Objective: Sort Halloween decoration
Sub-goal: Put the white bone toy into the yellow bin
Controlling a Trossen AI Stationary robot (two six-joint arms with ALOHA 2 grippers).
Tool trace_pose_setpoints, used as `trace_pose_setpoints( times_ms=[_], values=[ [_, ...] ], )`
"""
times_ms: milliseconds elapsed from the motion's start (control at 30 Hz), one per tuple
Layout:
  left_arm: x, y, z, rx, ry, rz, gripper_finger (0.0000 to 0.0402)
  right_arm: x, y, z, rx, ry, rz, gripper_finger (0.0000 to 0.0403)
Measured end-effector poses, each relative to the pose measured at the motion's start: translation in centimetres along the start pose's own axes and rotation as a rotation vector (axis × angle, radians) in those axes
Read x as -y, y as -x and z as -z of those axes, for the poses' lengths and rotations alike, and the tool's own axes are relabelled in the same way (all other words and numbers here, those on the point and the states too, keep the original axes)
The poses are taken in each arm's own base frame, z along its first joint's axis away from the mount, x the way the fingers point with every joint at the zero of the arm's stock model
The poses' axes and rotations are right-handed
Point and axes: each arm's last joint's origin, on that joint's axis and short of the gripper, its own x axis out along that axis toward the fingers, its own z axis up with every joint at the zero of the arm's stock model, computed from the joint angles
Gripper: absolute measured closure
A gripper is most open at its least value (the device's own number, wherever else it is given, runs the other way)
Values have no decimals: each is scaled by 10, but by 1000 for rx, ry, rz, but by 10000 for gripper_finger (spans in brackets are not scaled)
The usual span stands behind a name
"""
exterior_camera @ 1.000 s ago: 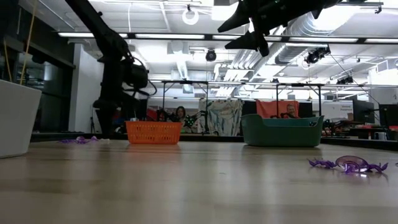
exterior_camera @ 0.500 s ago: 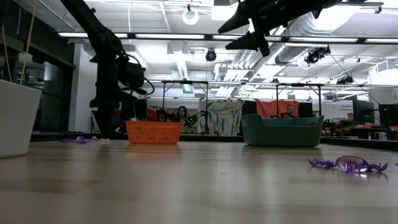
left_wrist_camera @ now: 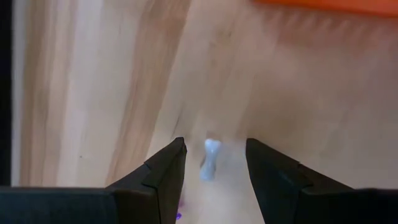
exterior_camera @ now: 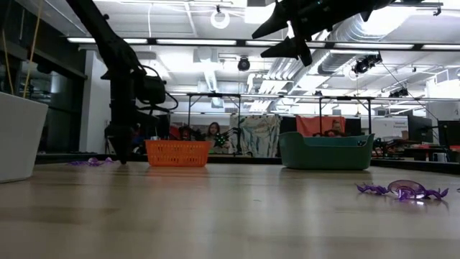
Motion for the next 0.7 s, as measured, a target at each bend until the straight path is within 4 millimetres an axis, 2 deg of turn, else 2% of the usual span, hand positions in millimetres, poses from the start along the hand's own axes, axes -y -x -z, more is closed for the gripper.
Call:
trace_pose_setpoints(
  times_ms=[433, 700],
  values=[
    [2, -7, 1, -34, -60, 73, 246, 0, 0, 0, 0, -24, 0, 158],
    [6, -5, 3, -63, -49, 140, 290, 0, 0, 0, 0, -24, 0, 158]
  ],
)
